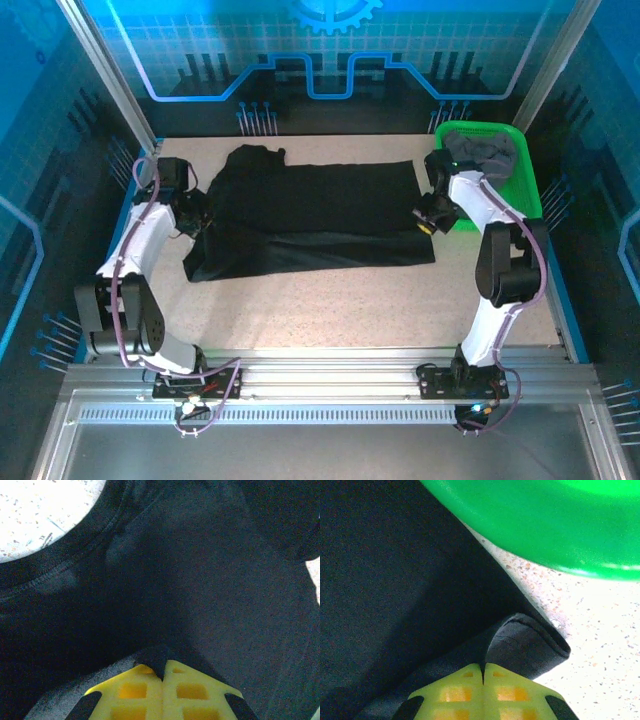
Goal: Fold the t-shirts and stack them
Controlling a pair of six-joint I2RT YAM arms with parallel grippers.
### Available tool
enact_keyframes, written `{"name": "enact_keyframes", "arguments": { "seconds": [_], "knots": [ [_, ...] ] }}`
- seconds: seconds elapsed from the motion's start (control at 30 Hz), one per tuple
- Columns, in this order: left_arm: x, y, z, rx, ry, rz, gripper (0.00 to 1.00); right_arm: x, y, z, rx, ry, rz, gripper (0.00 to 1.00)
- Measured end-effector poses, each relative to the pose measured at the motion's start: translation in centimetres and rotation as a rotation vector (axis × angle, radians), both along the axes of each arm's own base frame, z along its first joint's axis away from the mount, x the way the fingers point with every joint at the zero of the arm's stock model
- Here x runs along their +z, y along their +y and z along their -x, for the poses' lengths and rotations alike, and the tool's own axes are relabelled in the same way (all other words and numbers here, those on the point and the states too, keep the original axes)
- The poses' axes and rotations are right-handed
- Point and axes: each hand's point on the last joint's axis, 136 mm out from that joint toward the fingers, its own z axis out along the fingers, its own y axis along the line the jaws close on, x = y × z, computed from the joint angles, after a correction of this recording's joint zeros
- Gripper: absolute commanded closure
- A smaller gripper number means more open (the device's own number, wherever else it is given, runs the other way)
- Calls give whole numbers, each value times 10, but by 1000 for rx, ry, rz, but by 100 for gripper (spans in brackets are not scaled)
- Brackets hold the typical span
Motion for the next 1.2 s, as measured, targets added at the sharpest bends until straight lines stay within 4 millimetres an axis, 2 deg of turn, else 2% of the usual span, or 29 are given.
{"name": "enact_keyframes", "arguments": {
  "seconds": [0.07,0.1,0.13,0.2,0.23,0.33,0.4,0.5,0.6,0.73,0.83,0.93,1.0,1.2],
  "knots": [
    [-7,1,-2,-7,16,-3,100,-2,0,-4,-2,4,0,100],
    [-10,2,-3,-9,23,-3,100,-4,-1,-6,-3,6,1,94],
    [-14,2,-4,-12,33,-2,93,-5,-1,-8,1,7,0,87],
    [-20,3,-8,-29,46,3,64,-7,-1,-13,14,6,-8,71],
    [-22,5,-11,-33,52,6,55,-7,-1,-17,20,2,-8,63],
    [-21,14,-17,-42,53,-6,44,-2,-4,-23,54,-19,-11,49],
    [-15,20,-14,-37,46,-14,38,4,-6,-23,69,-36,-9,46],
    [-6,30,8,-3,33,-21,39,15,-9,-10,93,-72,-14,45],
    [-8,30,49,37,38,-15,44,22,-10,20,109,-84,-32,46],
    [-43,16,102,77,135,35,50,10,-3,61,141,-60,-81,45],
    [-70,9,126,99,224,67,51,-9,2,81,162,-11,-117,45],
    [-76,8,130,135,244,86,45,-18,6,85,177,3,-143,45],
    [-77,12,128,182,233,103,45,-20,8,81,187,-7,-154,47],
    [-88,20,106,303,200,176,53,-36,12,74,198,8,-175,53]
  ]
}}
